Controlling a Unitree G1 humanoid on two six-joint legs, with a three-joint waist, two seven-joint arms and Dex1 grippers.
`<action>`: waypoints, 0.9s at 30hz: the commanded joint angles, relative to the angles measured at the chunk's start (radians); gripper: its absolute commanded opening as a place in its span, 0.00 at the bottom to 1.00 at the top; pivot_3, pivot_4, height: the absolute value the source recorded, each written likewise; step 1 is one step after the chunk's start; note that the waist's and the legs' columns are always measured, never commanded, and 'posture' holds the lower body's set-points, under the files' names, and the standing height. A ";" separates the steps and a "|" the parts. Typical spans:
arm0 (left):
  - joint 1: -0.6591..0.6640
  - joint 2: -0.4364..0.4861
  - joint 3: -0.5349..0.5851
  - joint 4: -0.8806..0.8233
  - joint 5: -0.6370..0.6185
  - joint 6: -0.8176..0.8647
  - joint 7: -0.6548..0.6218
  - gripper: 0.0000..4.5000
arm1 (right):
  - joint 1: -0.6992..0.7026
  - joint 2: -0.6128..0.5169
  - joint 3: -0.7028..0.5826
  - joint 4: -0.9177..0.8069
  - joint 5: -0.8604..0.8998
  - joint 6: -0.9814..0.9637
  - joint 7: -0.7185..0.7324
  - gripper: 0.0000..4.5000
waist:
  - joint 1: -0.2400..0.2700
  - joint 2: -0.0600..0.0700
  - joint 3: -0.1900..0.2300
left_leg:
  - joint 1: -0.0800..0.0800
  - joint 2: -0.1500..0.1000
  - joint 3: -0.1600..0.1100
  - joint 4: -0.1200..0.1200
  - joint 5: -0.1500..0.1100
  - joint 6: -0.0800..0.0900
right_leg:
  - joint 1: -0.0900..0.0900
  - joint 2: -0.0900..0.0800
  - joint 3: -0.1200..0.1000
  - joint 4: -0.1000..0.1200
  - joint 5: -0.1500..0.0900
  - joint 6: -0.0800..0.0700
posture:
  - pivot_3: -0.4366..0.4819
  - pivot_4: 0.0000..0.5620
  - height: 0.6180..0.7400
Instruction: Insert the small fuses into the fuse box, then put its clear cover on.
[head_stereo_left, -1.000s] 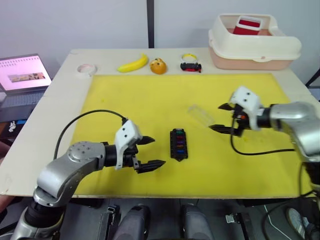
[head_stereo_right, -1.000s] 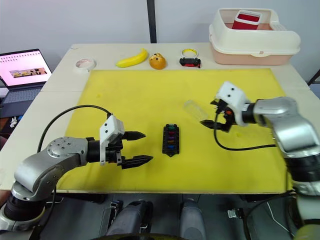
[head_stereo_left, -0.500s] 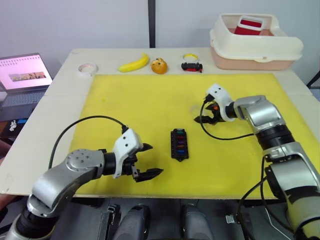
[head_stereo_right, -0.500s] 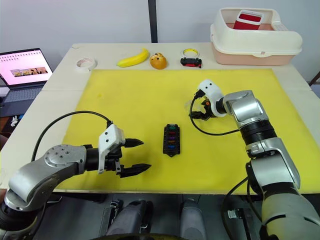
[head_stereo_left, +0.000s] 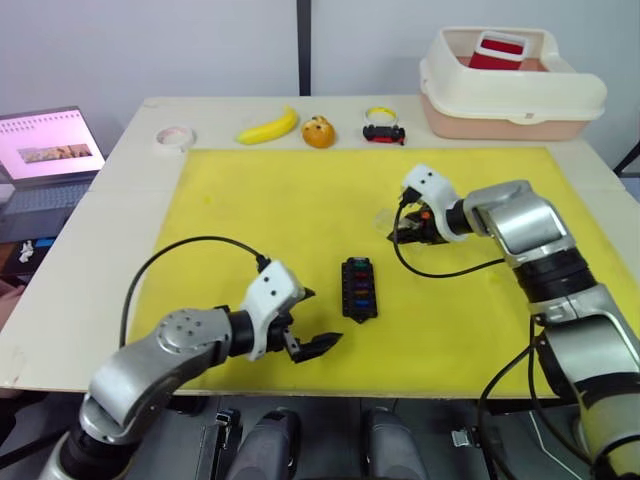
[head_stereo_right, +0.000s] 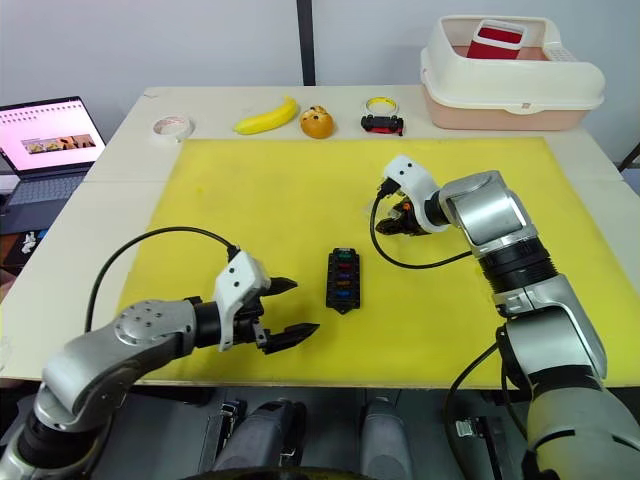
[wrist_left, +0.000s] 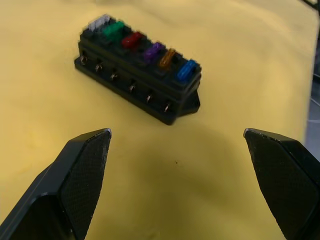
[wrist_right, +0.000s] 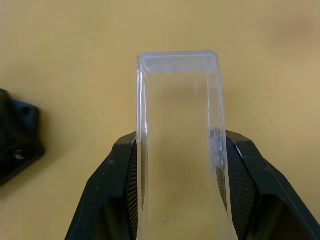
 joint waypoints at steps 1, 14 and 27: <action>0.006 -0.098 -0.057 -0.052 0.029 0.062 0.141 1.00 | -0.001 -0.030 -0.032 -0.099 0.023 0.049 -0.004 0.38 | 0.001 0.000 0.000 | 0.000 0.000 0.000 0.000 0.000 0.000 | 0.000 0.000 0.000 0.000 0.000 0.000 | 0.48 0.27 1.00; -0.004 -0.399 -0.257 0.029 0.240 0.161 0.493 1.00 | -0.022 -0.042 -0.040 -0.251 0.086 0.174 -0.041 0.38 | 0.003 0.000 0.000 | 0.000 0.000 0.000 0.001 0.000 0.000 | 0.000 0.000 0.000 0.000 0.000 0.000 | 0.48 0.27 1.00; -0.037 -0.517 -0.303 0.229 0.352 0.034 0.527 1.00 | -0.041 -0.079 -0.059 -0.312 0.130 0.215 -0.084 0.38 | 0.023 0.000 0.000 | 0.000 -0.001 0.001 0.001 0.000 0.000 | 0.001 0.000 0.000 0.000 0.000 0.000 | 0.48 0.27 1.00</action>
